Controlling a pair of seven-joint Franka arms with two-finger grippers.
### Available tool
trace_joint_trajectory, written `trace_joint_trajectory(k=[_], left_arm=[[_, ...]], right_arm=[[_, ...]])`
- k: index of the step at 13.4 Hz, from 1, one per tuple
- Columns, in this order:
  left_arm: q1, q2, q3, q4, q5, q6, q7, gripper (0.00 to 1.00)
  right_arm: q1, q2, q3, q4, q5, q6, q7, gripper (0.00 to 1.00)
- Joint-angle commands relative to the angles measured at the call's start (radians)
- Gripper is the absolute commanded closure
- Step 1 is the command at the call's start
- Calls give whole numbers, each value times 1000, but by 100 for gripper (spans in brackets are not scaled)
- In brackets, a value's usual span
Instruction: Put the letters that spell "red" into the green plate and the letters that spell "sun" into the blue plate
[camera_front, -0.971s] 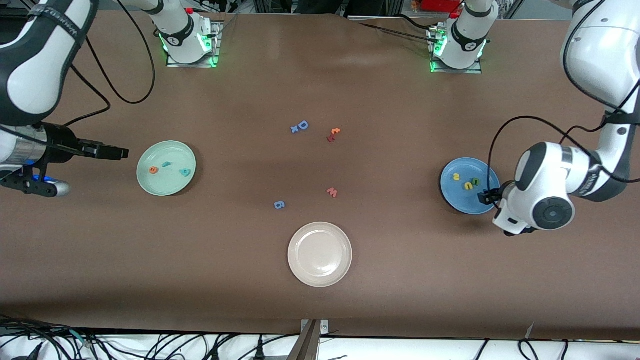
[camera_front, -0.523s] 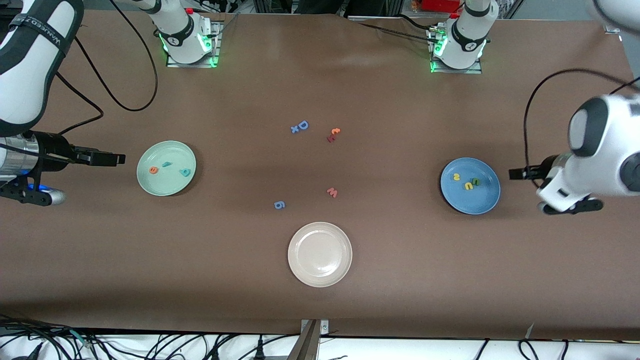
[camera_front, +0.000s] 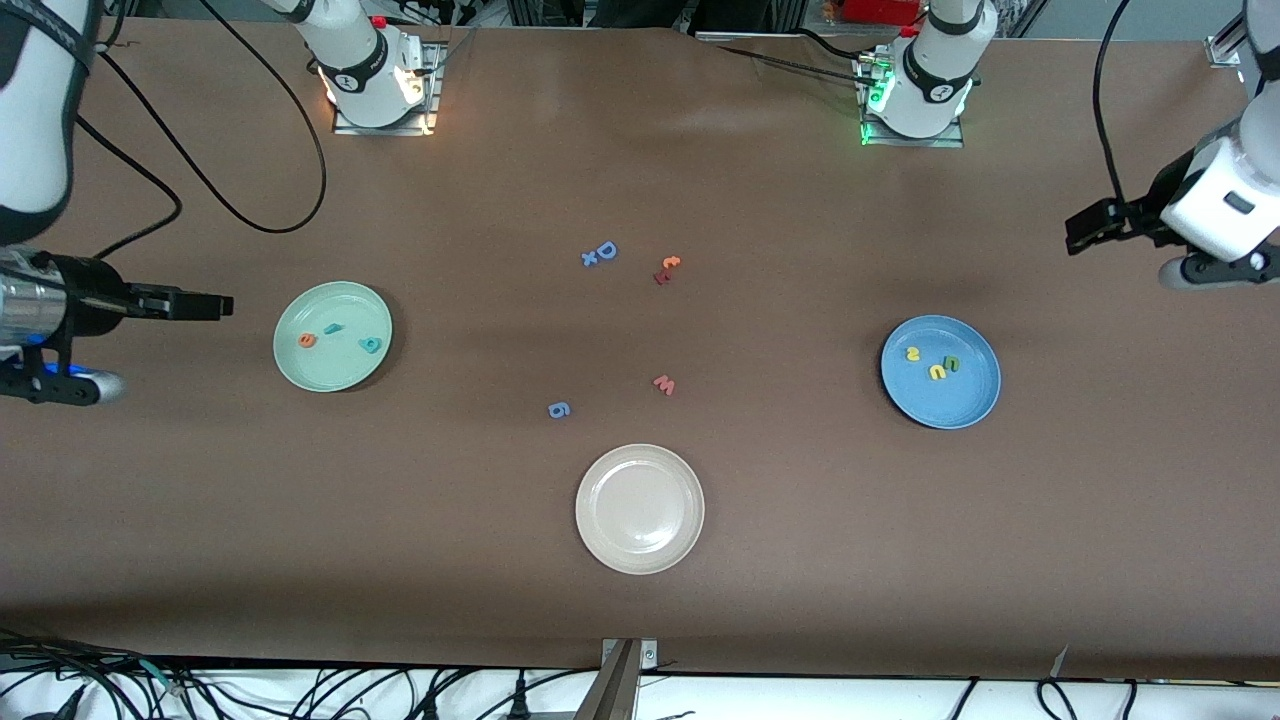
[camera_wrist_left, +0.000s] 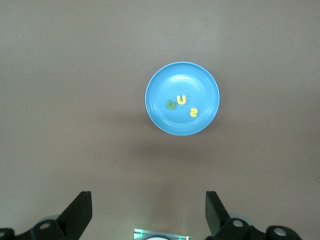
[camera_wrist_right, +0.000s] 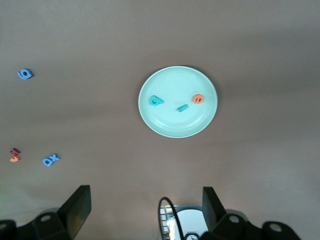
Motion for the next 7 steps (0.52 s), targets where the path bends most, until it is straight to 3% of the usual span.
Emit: trace_joint_trajectory(k=[1,3,7], left_arm=[[0,-9,11,36,-30,-31,43,0],[7,-18,10,37,-30,-30,67,0],[10,-29,11,34,-59,-12,75,0]], right_arm=[[-70,-130,100,-176,-55,107,11,2],[-70,-185,102,-273,-63,183,-4,2],[-80,-224,137,-319,-133,241,-31,2]])
